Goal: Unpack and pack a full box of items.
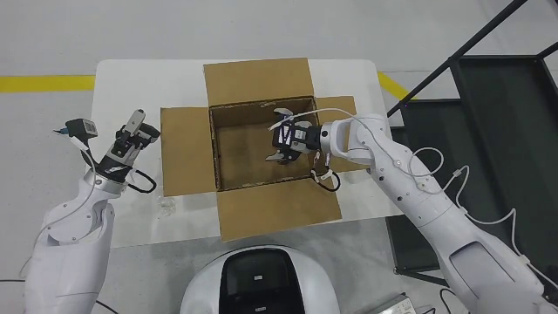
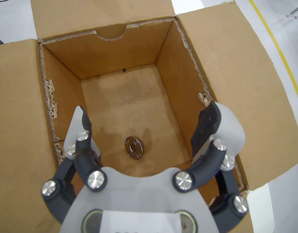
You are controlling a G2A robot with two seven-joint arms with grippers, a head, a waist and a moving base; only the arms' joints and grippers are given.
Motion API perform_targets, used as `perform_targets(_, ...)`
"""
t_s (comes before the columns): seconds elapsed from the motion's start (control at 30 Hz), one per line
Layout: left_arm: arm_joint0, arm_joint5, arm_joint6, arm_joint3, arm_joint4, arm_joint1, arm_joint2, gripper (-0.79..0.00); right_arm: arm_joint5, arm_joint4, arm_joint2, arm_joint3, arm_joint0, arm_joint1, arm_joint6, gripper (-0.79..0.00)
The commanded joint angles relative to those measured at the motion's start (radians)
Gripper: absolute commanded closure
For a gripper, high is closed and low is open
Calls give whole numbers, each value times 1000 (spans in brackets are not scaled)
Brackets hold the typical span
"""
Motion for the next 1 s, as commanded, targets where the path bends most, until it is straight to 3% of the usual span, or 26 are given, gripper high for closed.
perform_targets(0.0, 0, 0, 0, 0, 0, 0, 0, -785, 0, 0, 0, 0, 0, 0, 0, -785)
perform_targets(0.3, 0, 0, 0, 0, 0, 0, 0, -785, -87, -22, -11, 83, 12, 5, 95, -785)
perform_targets(0.7, 0, 0, 0, 0, 0, 0, 0, -785, -12, 209, -112, 239, 156, -53, 411, -785)
perform_targets(0.97, 0, 0, 0, 0, 0, 0, 0, -785, -12, 209, -112, 239, 156, -53, 411, -785)
